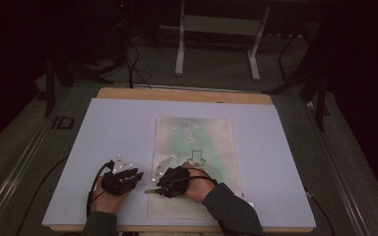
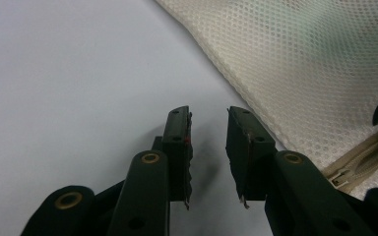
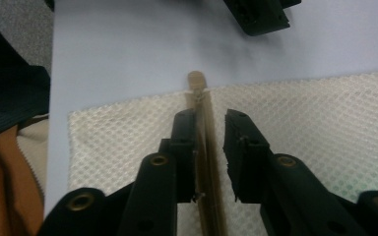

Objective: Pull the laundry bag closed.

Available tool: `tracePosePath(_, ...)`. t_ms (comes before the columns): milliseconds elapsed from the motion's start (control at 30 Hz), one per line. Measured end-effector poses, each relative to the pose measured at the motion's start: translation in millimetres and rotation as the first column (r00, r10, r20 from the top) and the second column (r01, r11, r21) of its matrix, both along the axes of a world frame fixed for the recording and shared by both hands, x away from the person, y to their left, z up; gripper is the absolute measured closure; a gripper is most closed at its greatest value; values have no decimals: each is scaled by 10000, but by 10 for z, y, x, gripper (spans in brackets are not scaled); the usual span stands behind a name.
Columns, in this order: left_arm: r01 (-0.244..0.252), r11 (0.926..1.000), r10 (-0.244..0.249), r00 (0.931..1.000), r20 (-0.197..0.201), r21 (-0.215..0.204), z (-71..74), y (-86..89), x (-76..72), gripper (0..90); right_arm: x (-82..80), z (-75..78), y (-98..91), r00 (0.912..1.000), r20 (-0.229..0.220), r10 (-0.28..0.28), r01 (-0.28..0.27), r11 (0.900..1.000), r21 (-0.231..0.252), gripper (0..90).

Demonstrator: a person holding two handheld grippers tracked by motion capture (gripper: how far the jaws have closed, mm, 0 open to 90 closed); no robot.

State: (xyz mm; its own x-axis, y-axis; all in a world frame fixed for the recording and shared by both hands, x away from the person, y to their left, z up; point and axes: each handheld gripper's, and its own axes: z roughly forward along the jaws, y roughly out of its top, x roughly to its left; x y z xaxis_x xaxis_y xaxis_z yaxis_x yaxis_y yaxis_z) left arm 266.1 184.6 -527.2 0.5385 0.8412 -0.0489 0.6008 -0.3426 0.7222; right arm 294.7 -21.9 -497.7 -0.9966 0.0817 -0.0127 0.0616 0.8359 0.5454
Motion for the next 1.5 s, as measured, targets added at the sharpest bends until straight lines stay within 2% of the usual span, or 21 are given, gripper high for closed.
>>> tracePosePath(533,-173,9998,173,9998,36,-20,-2,11,2,701,-15,-38,266,9999,-106,125,-125,9999,3,769)
tracePosePath(733,-324,9995,324,9995,8,-68,2,40,5,702,-12,-88,387,9996,-176,220,-223,9996,-175,769)
tracePosePath(767,-334,9994,334,9994,7,-81,1,42,6,702,-10,-104,409,9998,-52,185,-187,9994,-280,774)
tracePosePath(967,-351,9993,351,9994,8,-93,3,45,4,702,-16,-169,514,10000,-20,33,-34,9982,-598,774)
tracePosePath(1100,-380,9992,380,9993,-5,-98,2,47,5,702,-43,-162,526,9999,101,127,-120,9973,-723,810)
tracePosePath(1267,-382,9992,382,9993,-17,-88,1,43,6,702,-66,-154,506,9991,-75,420,-424,9964,-727,813)
tracePosePath(1500,-387,9992,387,9992,-18,-81,2,46,5,702,-81,-91,440,9993,-89,365,-367,9990,-259,812)
